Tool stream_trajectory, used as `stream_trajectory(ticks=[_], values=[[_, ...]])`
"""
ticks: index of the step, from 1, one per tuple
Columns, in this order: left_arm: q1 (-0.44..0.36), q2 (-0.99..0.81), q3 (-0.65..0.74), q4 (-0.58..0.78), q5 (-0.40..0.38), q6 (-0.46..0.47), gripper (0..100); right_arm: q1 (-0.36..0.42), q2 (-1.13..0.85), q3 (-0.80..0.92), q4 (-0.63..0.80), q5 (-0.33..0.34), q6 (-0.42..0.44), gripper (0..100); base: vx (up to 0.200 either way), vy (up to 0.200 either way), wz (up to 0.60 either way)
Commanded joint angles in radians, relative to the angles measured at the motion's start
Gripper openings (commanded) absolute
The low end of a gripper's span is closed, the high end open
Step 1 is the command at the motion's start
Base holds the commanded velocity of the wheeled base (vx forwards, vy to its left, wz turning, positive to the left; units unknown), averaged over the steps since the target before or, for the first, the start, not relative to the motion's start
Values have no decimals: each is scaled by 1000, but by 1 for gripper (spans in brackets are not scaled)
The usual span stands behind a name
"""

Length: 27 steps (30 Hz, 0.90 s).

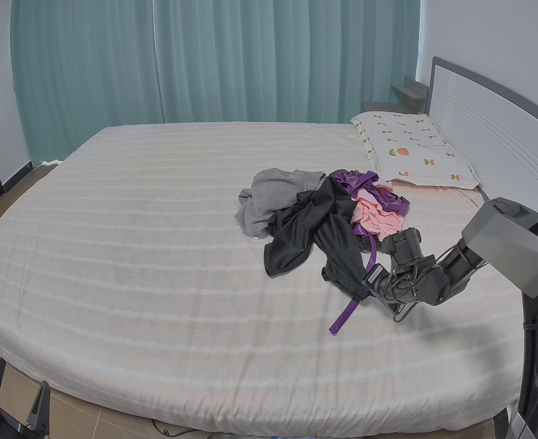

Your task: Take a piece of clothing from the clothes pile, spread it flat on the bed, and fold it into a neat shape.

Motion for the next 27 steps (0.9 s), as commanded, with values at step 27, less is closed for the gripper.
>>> stream_trajectory(ticks=[27], values=[[3,-13,18,-3,5,9,100,83,-970,606,-10,106,-9,0,0,0,0]])
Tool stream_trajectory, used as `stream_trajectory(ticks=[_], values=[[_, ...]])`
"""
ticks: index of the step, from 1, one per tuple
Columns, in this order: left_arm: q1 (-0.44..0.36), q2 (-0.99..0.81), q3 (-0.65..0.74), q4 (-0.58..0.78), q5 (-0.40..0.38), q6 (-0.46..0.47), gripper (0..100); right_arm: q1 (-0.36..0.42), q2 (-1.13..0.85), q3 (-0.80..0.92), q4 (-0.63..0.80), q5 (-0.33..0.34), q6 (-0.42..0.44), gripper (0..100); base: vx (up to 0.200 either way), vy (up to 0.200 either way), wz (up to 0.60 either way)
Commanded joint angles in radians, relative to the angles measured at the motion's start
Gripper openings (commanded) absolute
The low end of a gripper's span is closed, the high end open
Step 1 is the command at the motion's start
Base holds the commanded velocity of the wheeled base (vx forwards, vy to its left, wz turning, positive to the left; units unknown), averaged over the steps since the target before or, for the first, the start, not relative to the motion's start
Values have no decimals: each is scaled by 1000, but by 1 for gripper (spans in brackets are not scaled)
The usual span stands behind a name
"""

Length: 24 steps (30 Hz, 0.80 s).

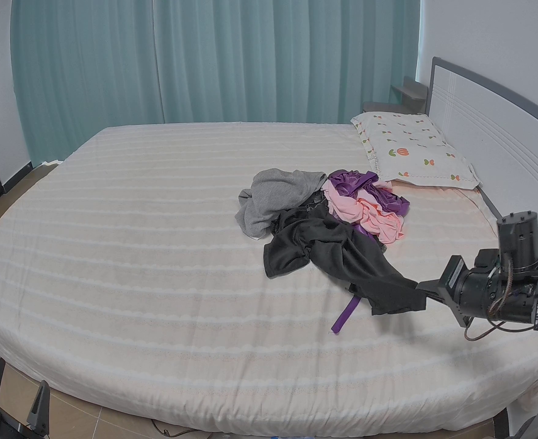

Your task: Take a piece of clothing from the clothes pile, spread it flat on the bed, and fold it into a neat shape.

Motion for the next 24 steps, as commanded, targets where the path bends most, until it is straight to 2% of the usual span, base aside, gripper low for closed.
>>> stream_trajectory(ticks=[1,5,10,16,18,20,21,23,24], values=[[0,-13,18,-2,1,8,100,12,-134,-11,1,-18,-4,0,0,0,0],[0,-15,18,-2,1,6,100,10,-132,-69,-2,-22,-4,0,0,0,0],[0,-15,18,0,19,-21,100,-24,-106,-104,-9,-104,3,0,0,0,0],[0,-13,18,-8,-19,41,100,-59,-117,-71,-8,-117,3,0,0,0,0],[-1,-8,-41,-49,-31,41,100,-64,-155,-45,-8,-115,-3,0,0,0,0],[-23,87,-166,-88,-20,34,100,-70,-173,-42,-8,-107,-3,0,0,0,0],[-32,174,-176,-82,-34,34,100,-87,-169,-49,-8,-109,-4,0,0,0,0],[-36,202,-180,-82,-40,34,100,-94,-166,-51,-8,-107,-6,0,0,0,0],[-67,257,-219,-88,-63,32,100,-102,-160,-60,-8,-107,-17,0,0,0,0]])
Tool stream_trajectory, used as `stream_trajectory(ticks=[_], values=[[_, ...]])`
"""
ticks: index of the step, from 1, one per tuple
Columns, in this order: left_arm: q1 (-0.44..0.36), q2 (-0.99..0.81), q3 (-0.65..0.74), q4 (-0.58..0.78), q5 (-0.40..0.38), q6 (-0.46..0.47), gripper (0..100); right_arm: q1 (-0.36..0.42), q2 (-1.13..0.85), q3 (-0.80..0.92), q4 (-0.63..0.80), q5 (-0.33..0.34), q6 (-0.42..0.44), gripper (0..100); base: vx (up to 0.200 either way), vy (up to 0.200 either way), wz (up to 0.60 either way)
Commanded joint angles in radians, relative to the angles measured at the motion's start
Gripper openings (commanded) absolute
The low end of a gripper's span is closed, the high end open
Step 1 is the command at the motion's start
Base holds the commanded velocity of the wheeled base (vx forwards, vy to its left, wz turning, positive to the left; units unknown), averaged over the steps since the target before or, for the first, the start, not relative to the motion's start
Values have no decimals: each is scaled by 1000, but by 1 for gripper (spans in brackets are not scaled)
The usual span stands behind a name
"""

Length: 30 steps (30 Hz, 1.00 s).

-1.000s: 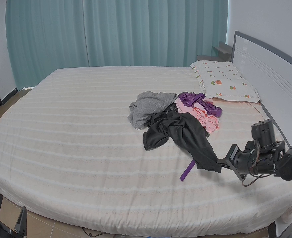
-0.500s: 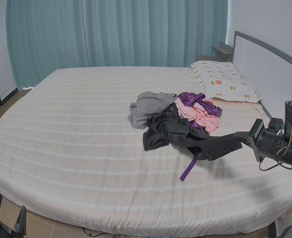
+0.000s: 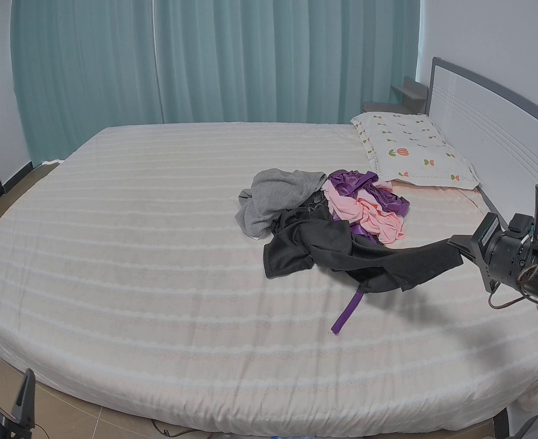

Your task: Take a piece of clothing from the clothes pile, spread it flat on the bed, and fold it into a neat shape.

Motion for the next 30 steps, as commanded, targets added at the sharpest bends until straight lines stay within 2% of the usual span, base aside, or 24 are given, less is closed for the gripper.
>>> stream_trajectory(ticks=[1,4,7,9,10,12,14,15,16,20,21,22,23,25,30], values=[[-69,286,-199,-41,-49,-3,100,-36,-26,2,-1,5,-20,0,0,0,0],[-74,467,-327,-85,-62,0,100,-33,-27,-9,-2,10,-21,0,0,0,0],[-104,594,-337,-108,-135,-7,100,-13,-21,-27,-2,11,-23,0,0,0,0],[-104,594,-337,-108,-135,-7,100,-13,-21,-27,-2,11,-23,0,0,0,0],[-155,714,-330,-100,-215,-7,100,17,-15,-40,-19,11,-23,0,0,0,0],[-192,798,-339,-110,-227,-3,100,22,-9,-49,-68,8,-30,0,0,0,0],[-248,883,-362,-114,-226,-14,100,22,-1,-63,-134,-1,-43,0,0,0,0],[-248,883,-362,-114,-226,-14,100,22,-1,-63,-134,-1,-43,0,0,0,0],[-310,991,-383,-142,-224,-56,100,27,-9,-61,-178,-4,-64,0,0,0,0],[-416,1160,-383,-306,-214,-109,100,33,-10,-70,-194,-10,-90,0,0,0,0],[-416,1160,-383,-306,-214,-109,100,33,-10,-70,-194,-10,-90,0,0,0,0],[-451,1249,-388,-380,-191,-109,100,27,-13,-93,-205,-18,-92,0,0,0,0],[-451,1249,-388,-380,-191,-109,100,27,-13,-93,-205,-18,-92,0,0,0,0],[-485,1389,-408,-502,-128,-123,100,34,-36,-125,-205,-32,-101,0,0,0,0],[-561,1538,-457,-541,-75,-203,100,48,-67,-141,-206,-29,-153,0,0,0,0]])
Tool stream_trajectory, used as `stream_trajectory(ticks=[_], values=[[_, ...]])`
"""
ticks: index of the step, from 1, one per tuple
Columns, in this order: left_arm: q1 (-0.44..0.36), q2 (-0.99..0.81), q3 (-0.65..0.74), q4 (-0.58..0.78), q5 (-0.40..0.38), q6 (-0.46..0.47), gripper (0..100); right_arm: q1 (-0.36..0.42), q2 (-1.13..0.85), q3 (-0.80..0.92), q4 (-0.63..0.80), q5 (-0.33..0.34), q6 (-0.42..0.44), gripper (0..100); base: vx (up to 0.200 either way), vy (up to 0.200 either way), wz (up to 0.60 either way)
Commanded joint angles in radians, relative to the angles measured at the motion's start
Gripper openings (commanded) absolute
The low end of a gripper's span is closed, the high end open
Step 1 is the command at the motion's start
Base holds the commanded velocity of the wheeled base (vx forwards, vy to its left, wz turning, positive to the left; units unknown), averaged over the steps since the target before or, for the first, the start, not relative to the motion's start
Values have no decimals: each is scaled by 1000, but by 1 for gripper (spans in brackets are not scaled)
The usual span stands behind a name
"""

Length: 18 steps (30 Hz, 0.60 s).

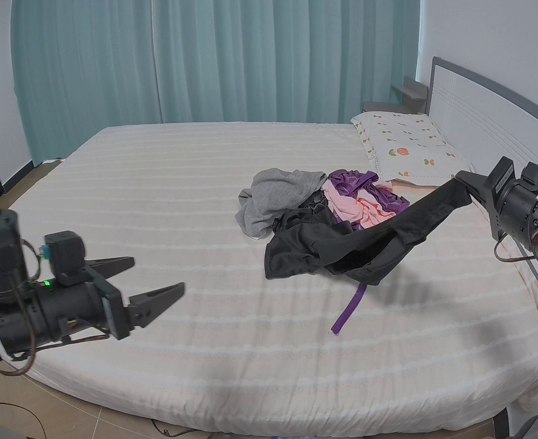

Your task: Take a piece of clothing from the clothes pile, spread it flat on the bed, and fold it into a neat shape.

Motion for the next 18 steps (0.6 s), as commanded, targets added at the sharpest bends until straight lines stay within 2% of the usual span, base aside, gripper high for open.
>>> stream_trajectory(ticks=[1,7,13,18], values=[[-147,340,-83,-96,72,-94,100,30,-49,-53,-21,-10,-49,0,0,0,0],[-190,466,-160,-100,86,-158,100,48,-59,-61,-17,-12,-56,0,0,0,0],[-261,618,-242,-256,173,-201,100,50,-82,-72,-21,-10,-77,0,0,0,0],[-276,696,-304,-267,189,-202,100,60,-87,-86,-17,0,-88,0,0,0,0]])
